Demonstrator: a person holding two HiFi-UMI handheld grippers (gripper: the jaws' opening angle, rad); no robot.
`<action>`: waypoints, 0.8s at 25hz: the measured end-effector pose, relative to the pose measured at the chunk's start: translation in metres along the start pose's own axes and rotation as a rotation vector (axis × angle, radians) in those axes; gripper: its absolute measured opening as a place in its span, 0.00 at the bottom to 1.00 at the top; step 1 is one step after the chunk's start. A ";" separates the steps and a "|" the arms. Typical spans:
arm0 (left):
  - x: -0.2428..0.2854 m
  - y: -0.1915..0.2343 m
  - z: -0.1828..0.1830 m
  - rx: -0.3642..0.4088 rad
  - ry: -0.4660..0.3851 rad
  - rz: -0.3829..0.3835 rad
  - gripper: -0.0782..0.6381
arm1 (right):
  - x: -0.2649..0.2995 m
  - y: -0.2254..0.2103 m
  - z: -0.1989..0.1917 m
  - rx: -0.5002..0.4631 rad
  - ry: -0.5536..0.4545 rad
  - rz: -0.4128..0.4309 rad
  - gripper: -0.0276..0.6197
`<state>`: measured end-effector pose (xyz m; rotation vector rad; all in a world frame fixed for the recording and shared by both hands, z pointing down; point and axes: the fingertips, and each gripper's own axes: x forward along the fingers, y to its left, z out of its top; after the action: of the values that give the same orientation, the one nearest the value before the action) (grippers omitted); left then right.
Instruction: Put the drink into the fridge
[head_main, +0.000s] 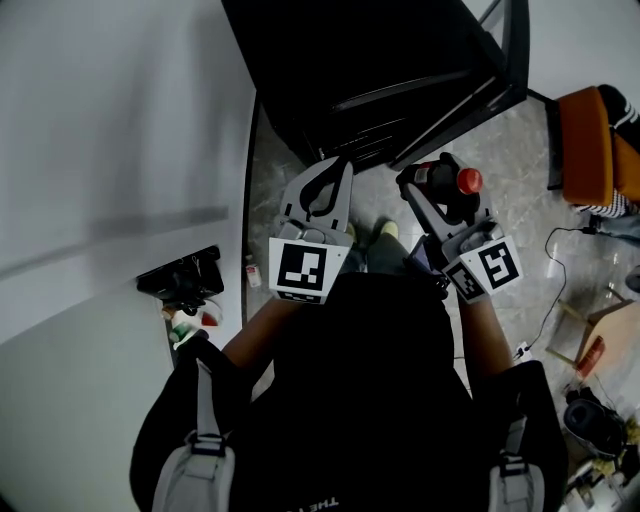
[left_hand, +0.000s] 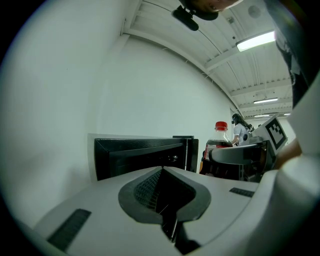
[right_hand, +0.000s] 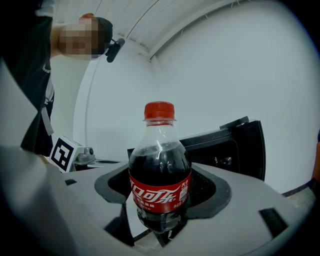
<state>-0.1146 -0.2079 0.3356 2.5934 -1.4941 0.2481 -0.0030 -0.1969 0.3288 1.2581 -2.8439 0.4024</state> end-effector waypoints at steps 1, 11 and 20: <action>-0.001 0.000 0.000 -0.001 -0.001 0.003 0.13 | 0.000 0.000 0.001 -0.002 0.000 0.002 0.52; -0.001 0.000 0.002 0.005 -0.006 0.066 0.13 | 0.006 -0.007 0.000 -0.015 0.006 0.052 0.52; 0.036 0.002 0.007 -0.012 0.011 0.163 0.13 | 0.031 -0.056 -0.003 -0.022 0.049 0.128 0.52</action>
<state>-0.0983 -0.2405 0.3366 2.4586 -1.6994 0.2694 0.0167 -0.2546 0.3483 1.0517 -2.8883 0.3972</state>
